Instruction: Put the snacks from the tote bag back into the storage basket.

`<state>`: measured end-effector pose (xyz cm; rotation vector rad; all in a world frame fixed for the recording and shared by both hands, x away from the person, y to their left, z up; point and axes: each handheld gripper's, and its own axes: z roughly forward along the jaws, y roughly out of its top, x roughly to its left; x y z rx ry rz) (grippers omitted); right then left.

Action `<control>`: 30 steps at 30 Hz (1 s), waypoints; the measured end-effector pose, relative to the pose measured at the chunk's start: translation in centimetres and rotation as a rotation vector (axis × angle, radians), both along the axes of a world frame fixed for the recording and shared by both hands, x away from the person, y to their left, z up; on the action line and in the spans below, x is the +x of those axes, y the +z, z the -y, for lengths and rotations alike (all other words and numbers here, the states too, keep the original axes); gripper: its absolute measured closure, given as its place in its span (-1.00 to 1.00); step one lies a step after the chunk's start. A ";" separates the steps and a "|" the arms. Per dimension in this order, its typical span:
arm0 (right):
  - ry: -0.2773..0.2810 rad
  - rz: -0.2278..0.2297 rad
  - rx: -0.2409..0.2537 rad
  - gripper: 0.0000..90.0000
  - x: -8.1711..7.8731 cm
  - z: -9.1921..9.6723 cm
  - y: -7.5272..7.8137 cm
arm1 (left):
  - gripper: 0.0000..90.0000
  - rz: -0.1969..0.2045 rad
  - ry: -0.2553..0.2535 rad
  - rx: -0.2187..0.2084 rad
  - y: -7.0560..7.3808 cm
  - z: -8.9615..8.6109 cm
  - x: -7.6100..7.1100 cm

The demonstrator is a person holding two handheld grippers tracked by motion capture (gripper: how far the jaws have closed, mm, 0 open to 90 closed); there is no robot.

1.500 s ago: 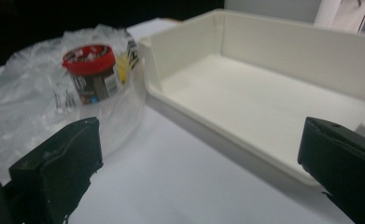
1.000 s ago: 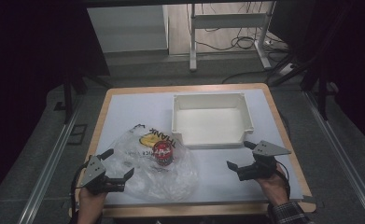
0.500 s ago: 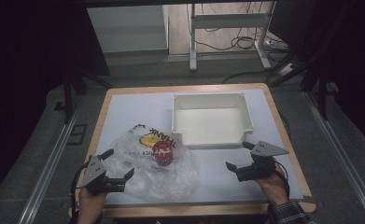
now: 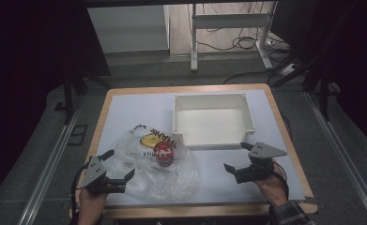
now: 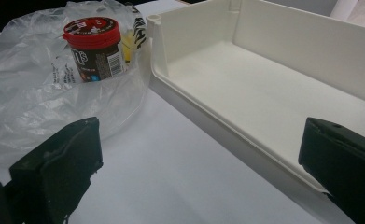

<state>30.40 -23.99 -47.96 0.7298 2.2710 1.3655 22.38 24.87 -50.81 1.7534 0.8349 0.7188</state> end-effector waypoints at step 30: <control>0.039 -0.002 -0.014 -1.00 0.2 -1.1 -0.2 | -0.99 -0.002 -0.004 -0.006 0.0 0.0 0.1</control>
